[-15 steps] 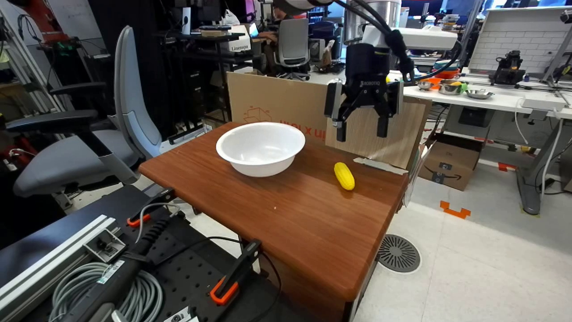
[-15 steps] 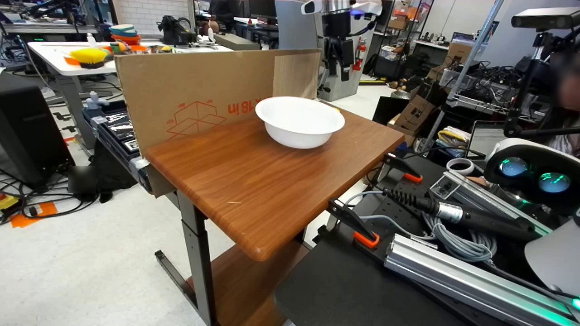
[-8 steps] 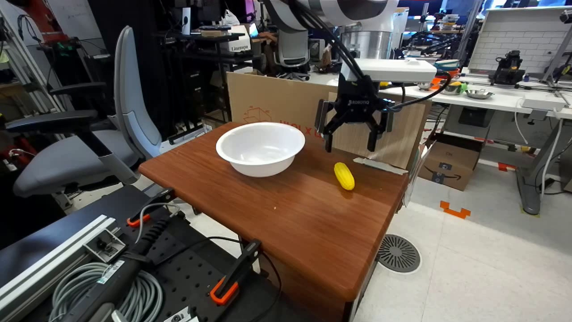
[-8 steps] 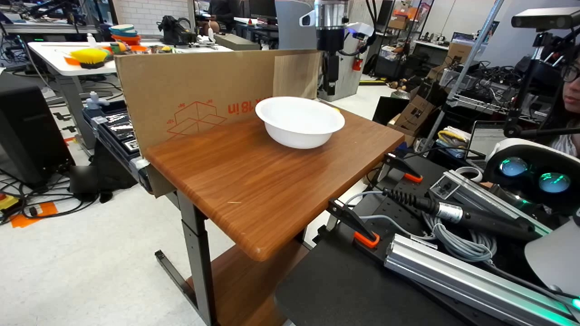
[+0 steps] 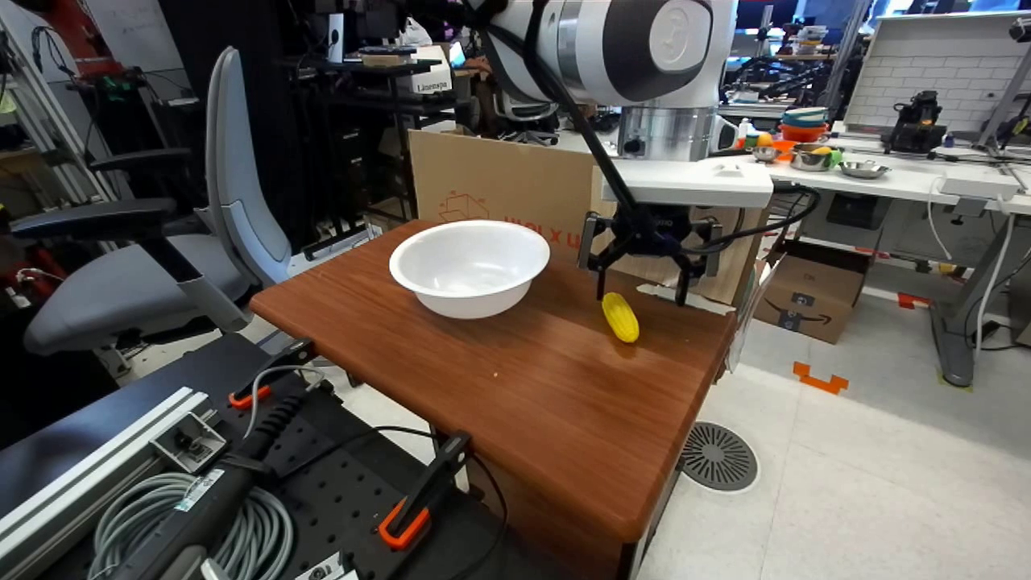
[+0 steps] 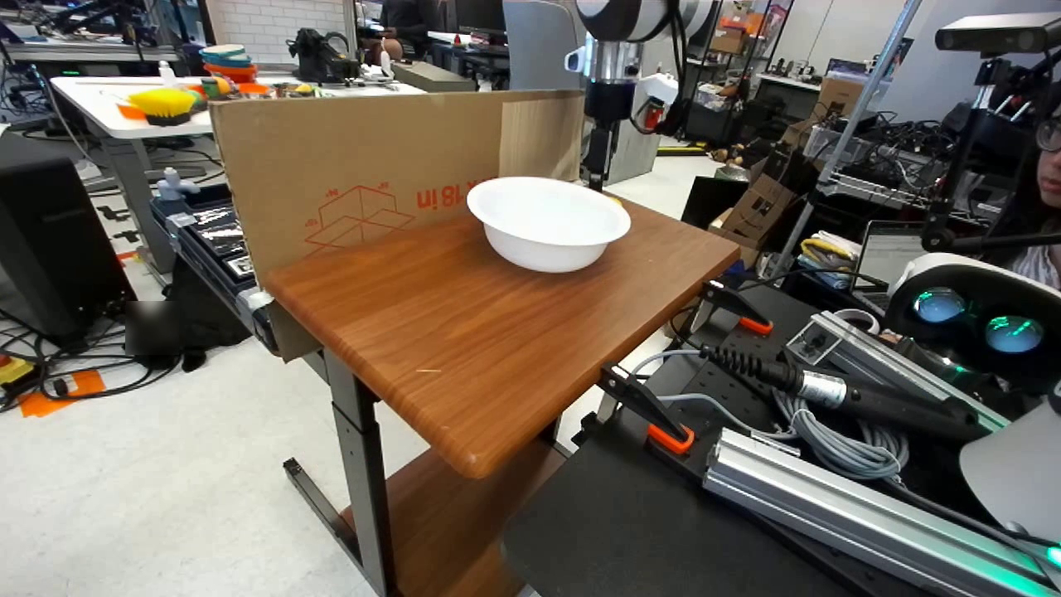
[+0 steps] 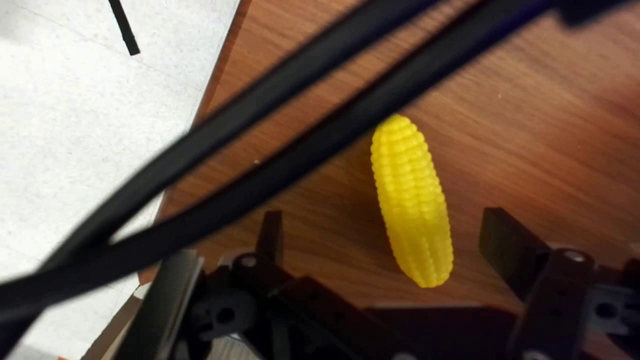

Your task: Put the corn toy in the bowl

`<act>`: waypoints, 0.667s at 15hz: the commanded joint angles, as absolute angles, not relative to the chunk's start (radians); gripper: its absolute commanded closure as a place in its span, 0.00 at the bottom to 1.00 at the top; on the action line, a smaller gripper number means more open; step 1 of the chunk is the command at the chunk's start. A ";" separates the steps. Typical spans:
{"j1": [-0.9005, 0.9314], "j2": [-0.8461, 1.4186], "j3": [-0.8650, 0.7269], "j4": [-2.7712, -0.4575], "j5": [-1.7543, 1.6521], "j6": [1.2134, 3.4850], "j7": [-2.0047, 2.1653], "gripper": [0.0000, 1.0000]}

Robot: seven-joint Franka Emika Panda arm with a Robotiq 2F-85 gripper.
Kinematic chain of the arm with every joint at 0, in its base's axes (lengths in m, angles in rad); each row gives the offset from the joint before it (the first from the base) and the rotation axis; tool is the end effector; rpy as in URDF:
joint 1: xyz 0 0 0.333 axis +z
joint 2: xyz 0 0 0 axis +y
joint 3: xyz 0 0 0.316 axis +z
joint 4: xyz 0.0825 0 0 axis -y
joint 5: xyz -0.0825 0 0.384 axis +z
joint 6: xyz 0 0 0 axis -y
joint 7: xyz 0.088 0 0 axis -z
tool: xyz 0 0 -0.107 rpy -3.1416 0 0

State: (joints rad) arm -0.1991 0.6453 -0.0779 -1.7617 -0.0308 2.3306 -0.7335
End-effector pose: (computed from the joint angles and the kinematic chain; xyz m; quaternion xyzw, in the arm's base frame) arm 0.6303 -0.1759 0.1939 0.9686 0.2434 -0.0494 0.0120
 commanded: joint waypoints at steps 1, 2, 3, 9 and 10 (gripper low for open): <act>-0.208 0.645 -0.043 -1.775 -0.049 2.389 -0.701 0.00; -0.201 0.640 -0.035 -1.777 -0.057 2.405 -0.705 0.00; -0.196 0.638 -0.027 -1.778 -0.062 2.416 -0.707 0.00; -0.193 0.633 0.018 -1.792 -0.061 2.437 -0.716 0.00; -0.197 0.630 0.019 -1.802 -0.060 2.435 -0.718 0.00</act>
State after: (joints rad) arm -0.1809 0.6486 0.0068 -1.7668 -0.0521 2.4178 -0.7221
